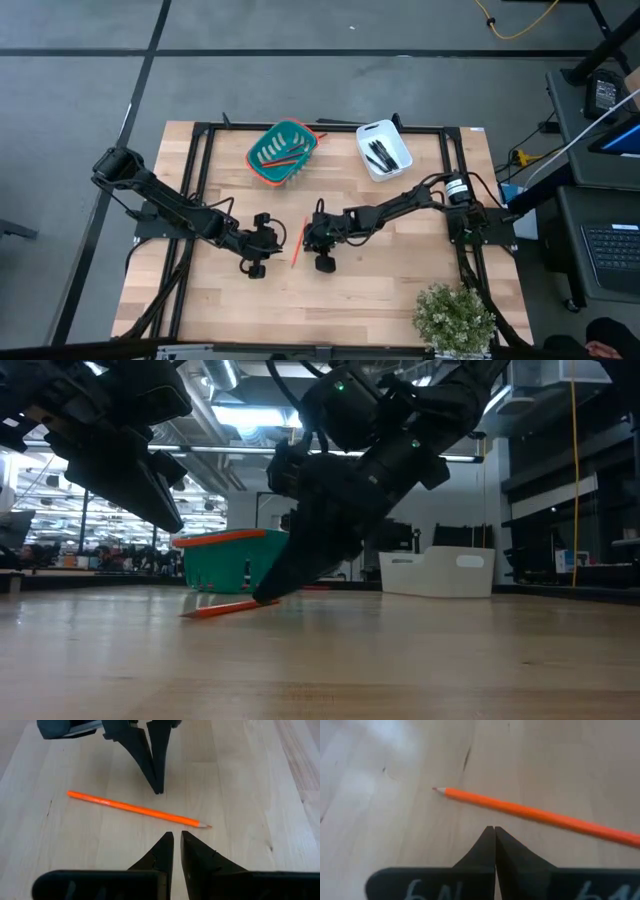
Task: Sort pens & pencils
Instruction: Put the orange pencil into the blue bin
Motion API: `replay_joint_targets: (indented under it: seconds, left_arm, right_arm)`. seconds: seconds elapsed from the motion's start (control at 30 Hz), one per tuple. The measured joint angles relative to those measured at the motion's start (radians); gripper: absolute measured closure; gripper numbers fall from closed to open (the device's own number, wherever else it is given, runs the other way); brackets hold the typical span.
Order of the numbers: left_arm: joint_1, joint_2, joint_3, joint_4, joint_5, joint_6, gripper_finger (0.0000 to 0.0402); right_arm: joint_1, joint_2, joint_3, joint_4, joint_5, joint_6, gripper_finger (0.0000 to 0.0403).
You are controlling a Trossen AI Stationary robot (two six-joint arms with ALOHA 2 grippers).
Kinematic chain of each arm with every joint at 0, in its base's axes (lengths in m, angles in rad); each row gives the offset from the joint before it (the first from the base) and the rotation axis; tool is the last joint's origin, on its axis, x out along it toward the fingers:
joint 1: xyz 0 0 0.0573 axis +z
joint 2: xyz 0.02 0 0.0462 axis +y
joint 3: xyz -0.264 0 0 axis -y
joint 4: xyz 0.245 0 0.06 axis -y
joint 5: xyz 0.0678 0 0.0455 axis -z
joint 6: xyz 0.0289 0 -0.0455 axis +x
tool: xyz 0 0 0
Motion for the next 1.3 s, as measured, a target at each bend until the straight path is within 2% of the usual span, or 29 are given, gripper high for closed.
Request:
replay_joint_targets:
  seconds: [0.17,0.47,0.67,0.77,0.83,0.9,1.07,1.2,1.3]
  left_arm:
    - [0.0,0.0,0.0,0.0,0.0,0.0,0.0374]
    - [0.0,0.0,0.0,0.001,-0.004,0.0,0.0374]
    - [0.0,0.0,0.0,0.001,-0.005,0.0,0.0374]
    - [0.0,0.0,0.0,0.001,-0.005,0.0,0.0374]
    - [0.0,0.0,0.0,0.001,-0.005,0.0,0.0374]
    - [0.0,0.0,0.0,0.001,-0.005,0.0,0.0374]
    - [-0.003,0.0,0.0,0.0,-0.005,0.0,0.0374]
    - [-0.003,0.0,0.0,-0.001,-0.005,-0.007,0.0374]
    - [-0.003,0.0,0.0,-0.002,-0.005,-0.027,0.0374]
  right_arm:
    - [-0.006,0.019,0.001,-0.002,-0.001,0.022,0.0403]
    - [-0.028,0.078,0.003,0.148,-0.04,0.016,0.0403]
    - [-0.037,0.088,0.011,0.189,0.045,-0.031,0.0403]
    - [-0.042,0.1,0.016,0.237,0.129,-0.052,0.0403]
    - [-0.043,0.111,0.027,0.271,0.138,-0.056,0.0403]
    - [-0.043,0.112,0.034,0.27,0.1,-0.055,0.0403]
    - [-0.042,0.074,0.038,0.256,-0.098,-0.034,0.0402]
    - [-0.042,-0.006,0.039,0.247,-0.113,-0.048,0.0403]
    - [-0.043,-0.072,0.039,0.215,-0.174,-0.082,0.0402]
